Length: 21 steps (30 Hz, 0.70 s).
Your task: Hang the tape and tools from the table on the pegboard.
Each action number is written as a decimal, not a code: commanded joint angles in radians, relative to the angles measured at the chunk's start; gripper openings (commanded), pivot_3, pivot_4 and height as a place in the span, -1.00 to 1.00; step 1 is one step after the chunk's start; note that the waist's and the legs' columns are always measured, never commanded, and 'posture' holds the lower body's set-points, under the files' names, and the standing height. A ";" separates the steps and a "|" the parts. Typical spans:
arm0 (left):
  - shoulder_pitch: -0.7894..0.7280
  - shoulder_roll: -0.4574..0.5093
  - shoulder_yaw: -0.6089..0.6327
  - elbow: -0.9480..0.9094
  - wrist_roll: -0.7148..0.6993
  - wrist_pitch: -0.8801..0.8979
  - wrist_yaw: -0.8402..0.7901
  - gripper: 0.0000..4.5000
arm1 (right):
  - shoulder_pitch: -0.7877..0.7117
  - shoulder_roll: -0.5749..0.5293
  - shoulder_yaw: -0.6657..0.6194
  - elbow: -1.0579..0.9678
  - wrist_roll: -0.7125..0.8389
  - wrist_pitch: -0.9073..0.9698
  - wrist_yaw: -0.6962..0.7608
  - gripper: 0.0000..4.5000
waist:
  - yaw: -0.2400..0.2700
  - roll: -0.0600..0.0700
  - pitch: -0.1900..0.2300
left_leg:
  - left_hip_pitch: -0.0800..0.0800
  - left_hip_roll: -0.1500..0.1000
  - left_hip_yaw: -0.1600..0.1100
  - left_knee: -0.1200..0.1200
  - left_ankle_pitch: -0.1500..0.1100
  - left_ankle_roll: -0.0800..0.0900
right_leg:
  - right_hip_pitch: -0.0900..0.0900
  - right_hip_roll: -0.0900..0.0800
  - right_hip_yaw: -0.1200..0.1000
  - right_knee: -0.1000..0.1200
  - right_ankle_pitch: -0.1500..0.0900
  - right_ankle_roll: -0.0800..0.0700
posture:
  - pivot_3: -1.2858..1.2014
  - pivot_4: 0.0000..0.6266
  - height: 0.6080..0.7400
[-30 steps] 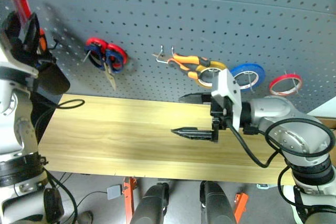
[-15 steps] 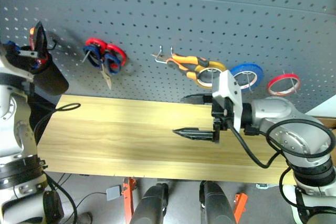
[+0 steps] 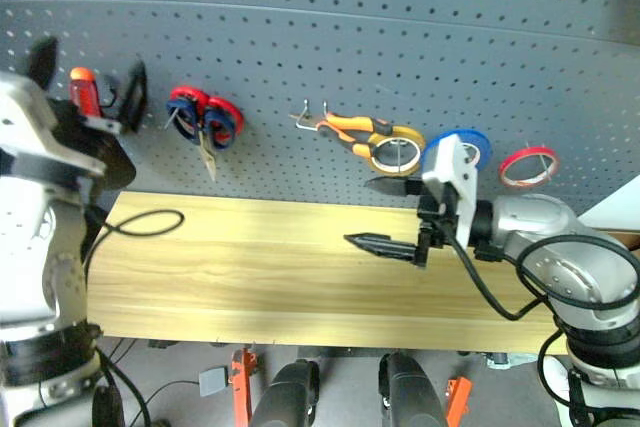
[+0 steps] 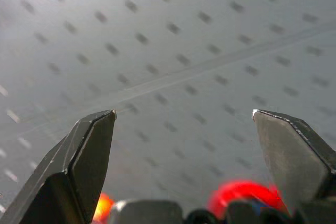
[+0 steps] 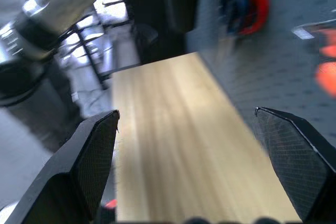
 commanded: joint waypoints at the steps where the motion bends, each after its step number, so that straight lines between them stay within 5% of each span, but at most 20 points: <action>1: 0.109 -0.021 -0.013 -0.198 -0.074 0.061 -0.019 0.99 | 0.085 -0.014 -0.068 -0.095 0.041 -0.014 -0.020 1.00 | 0.001 0.000 -0.011 | 0.000 0.000 0.000 0.000 0.000 0.000 | 0.000 0.000 0.000 0.000 0.000 0.000 | 0.03 -0.49 1.00; 9: 0.322 -0.096 -0.060 -0.319 -0.069 0.119 0.004 0.99 | 0.261 -0.026 -0.044 -0.144 -0.066 -0.131 -0.003 1.00 | 0.001 0.004 -0.044 | 0.011 -0.001 0.001 -0.001 -0.001 0.005 | 0.010 0.001 0.002 0.000 0.001 -0.001 | 0.02 -0.56 1.00; 17: 0.401 -0.156 -0.096 -0.122 -0.036 0.195 0.040 0.99 | 0.384 0.121 0.003 -0.008 -0.259 -0.277 -0.137 1.00 | -0.001 0.006 -0.072 | 0.024 0.000 0.002 -0.002 0.004 0.009 | 0.019 0.010 0.007 0.000 0.003 0.000 | 0.00 -0.63 1.00; 21: 0.391 -0.202 -0.102 0.022 0.117 0.271 0.225 0.99 | 0.461 0.188 -0.034 0.103 -0.334 -0.365 -0.196 1.00 | -0.004 0.007 -0.095 | 0.027 0.001 0.006 -0.003 0.007 0.011 | 0.019 0.016 0.012 0.000 0.008 -0.002 | -0.01 -0.71 1.00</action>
